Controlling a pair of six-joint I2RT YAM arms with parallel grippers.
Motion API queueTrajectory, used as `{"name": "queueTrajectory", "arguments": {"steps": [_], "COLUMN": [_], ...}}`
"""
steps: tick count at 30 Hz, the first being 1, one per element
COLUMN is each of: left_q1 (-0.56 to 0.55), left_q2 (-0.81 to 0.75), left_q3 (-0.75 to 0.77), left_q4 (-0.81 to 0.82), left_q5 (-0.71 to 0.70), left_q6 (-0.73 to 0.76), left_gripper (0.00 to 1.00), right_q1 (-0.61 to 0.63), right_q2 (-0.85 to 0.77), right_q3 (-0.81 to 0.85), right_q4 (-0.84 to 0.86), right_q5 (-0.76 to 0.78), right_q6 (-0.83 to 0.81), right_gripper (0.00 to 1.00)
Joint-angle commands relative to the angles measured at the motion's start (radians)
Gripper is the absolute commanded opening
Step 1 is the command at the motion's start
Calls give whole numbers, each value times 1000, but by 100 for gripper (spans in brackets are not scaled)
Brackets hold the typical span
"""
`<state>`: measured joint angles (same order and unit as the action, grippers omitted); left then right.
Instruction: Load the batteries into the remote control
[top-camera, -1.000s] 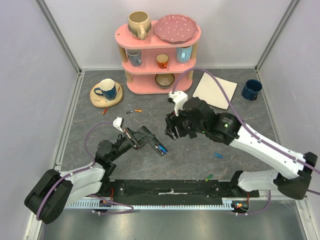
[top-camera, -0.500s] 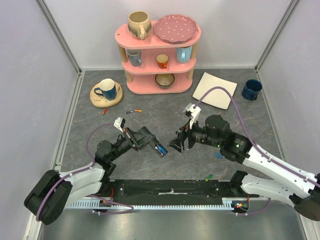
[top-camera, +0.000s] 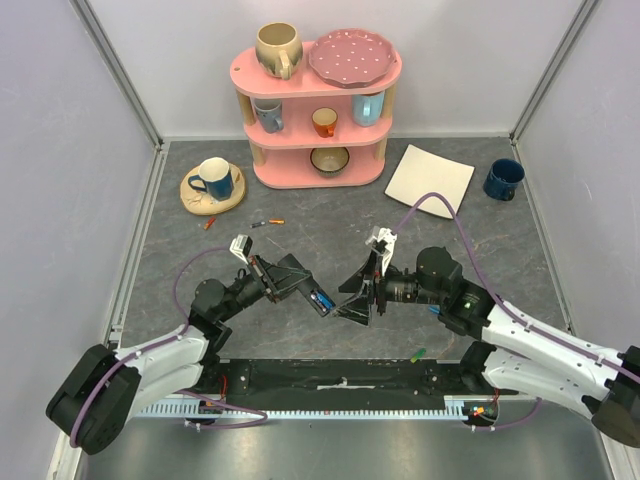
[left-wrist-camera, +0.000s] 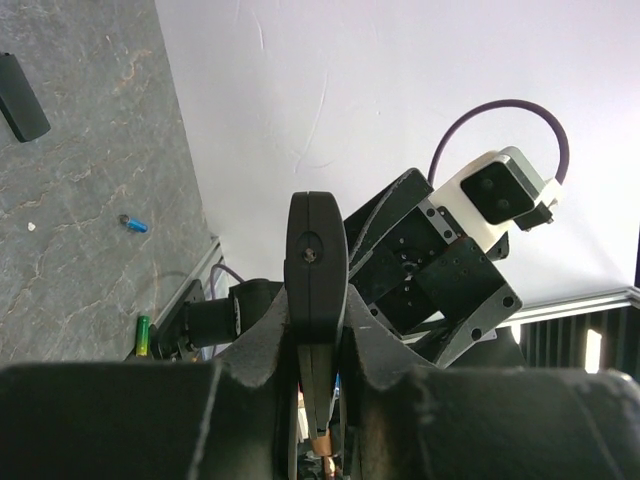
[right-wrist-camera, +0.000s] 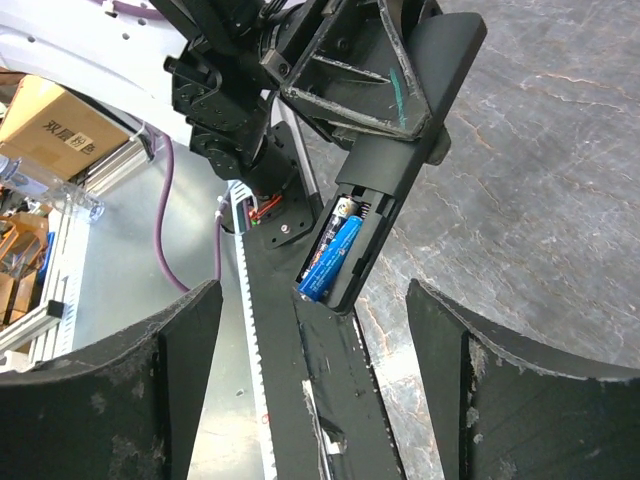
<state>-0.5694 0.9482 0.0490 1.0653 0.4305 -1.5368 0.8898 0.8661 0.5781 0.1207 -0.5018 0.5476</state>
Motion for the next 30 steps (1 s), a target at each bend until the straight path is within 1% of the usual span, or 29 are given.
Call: {"name": "queueTrajectory", "arguments": {"steps": [1, 9, 30], "left_q1": [-4, -4, -4], "left_q2": [-17, -23, -25], "left_q3": [43, 38, 34], "left_q4": [7, 9, 41], "left_q5": [27, 30, 50], "left_q6": [-22, -19, -19], "left_gripper": [2, 2, 2], "right_q1": [-3, -3, -5], "right_q2": [24, 48, 102], "right_q3": [-6, -21, -34], "right_q4": [89, 100, 131], "right_q5": [-58, -17, -12], "right_q6": [11, 9, 14], "right_gripper": [81, 74, 68]}}
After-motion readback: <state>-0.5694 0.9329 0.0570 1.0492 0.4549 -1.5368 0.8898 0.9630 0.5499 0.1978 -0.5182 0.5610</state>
